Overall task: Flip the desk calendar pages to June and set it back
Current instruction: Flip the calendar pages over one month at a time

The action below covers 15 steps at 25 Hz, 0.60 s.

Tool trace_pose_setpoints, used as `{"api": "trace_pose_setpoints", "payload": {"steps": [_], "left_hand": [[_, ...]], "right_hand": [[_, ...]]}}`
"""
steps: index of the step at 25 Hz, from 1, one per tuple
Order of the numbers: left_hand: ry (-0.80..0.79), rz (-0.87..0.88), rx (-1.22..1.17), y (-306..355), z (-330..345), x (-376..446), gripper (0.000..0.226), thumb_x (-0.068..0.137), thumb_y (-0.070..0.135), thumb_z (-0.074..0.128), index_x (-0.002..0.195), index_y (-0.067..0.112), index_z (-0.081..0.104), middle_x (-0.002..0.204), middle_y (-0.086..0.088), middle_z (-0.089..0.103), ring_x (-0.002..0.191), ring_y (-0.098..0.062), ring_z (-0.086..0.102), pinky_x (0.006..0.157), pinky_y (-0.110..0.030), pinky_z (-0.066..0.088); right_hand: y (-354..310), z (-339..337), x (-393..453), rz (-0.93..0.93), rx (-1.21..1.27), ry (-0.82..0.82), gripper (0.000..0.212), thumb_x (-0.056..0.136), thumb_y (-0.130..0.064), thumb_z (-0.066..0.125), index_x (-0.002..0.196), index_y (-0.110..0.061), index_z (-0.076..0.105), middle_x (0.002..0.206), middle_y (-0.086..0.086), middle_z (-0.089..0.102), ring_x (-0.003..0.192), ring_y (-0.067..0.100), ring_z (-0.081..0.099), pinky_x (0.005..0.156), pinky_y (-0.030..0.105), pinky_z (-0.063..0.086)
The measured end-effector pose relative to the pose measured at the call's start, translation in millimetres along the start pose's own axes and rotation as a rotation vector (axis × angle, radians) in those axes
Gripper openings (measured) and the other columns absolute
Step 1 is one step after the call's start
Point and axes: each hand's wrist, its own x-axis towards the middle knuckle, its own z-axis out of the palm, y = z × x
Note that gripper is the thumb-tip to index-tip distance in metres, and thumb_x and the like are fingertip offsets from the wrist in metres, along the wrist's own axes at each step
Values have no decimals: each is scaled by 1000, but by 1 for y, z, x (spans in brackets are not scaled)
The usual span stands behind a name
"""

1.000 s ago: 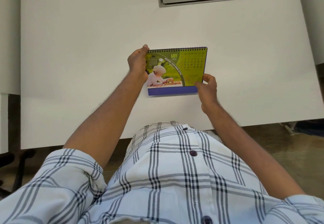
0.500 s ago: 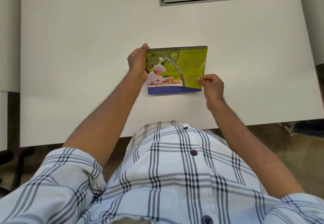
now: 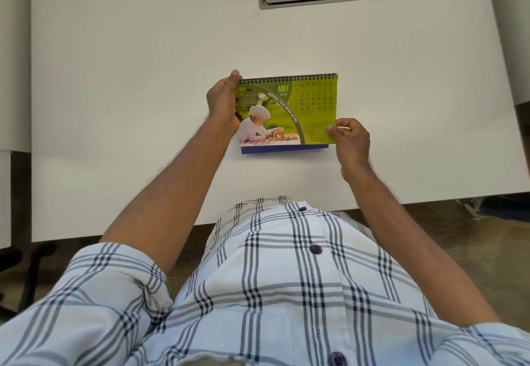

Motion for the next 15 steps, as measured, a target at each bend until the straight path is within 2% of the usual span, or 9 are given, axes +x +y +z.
{"api": "trace_pose_setpoints", "payload": {"steps": [3, 6, 7, 9, 11, 13, 15], "left_hand": [[-1, 1, -6, 0, 0, 0, 19, 94, 30, 70, 84, 14, 68, 64, 0, 73, 52, -11, 70, 52, -27, 57], [6, -7, 16, 1, -1, -1, 21, 96, 35, 68, 86, 16, 70, 58, 5, 72, 49, -8, 70, 50, -25, 56], [3, -15, 17, 1, -1, 0, 23, 96, 37, 66, 87, 16, 70, 60, 4, 72, 51, -10, 70, 51, -26, 56], [-7, -41, 0, 2, -1, 1, 28, 98, 39, 61, 86, 16, 72, 71, 0, 73, 62, -18, 71, 58, -29, 58], [-12, -68, -15, 3, 0, 2, 34, 100, 43, 55, 86, 17, 73, 85, -4, 73, 76, -25, 69, 66, -34, 61], [-30, -90, -5, 4, -1, 2, 39, 101, 44, 47, 90, 18, 73, 89, -4, 73, 82, -26, 68, 73, -40, 63], [-45, -96, 1, 4, -2, 1, 34, 99, 37, 43, 97, 17, 71, 87, -4, 73, 80, -24, 67, 64, -32, 61]], "right_hand": [[-10, -2, -6, 20, 37, -20, 8, 92, -24, 72, 86, -22, 68, 87, -7, 74, 75, 0, 68, 70, 17, 49], [-29, -8, -14, 74, 85, -100, 24, 93, -31, 68, 73, -20, 70, 68, -18, 71, 56, -9, 59, 61, 9, 46], [-38, -11, -16, 91, 126, -128, 26, 94, -32, 66, 73, -20, 71, 65, -19, 71, 56, -10, 60, 59, 9, 46], [-59, -17, -17, 142, 293, -205, 20, 96, -33, 62, 83, -22, 74, 80, -14, 78, 76, -3, 72, 72, 16, 52], [-79, -19, -17, 169, 439, -277, 16, 97, -33, 61, 96, -24, 74, 98, -5, 79, 100, 10, 75, 90, 30, 51], [-95, -17, -15, 150, 481, -297, 16, 98, -33, 59, 102, -23, 70, 104, 0, 77, 106, 14, 74, 93, 34, 50], [-107, -15, -11, 137, 531, -304, 16, 99, -34, 58, 102, -21, 66, 106, 3, 76, 105, 16, 74, 92, 34, 51]]}}
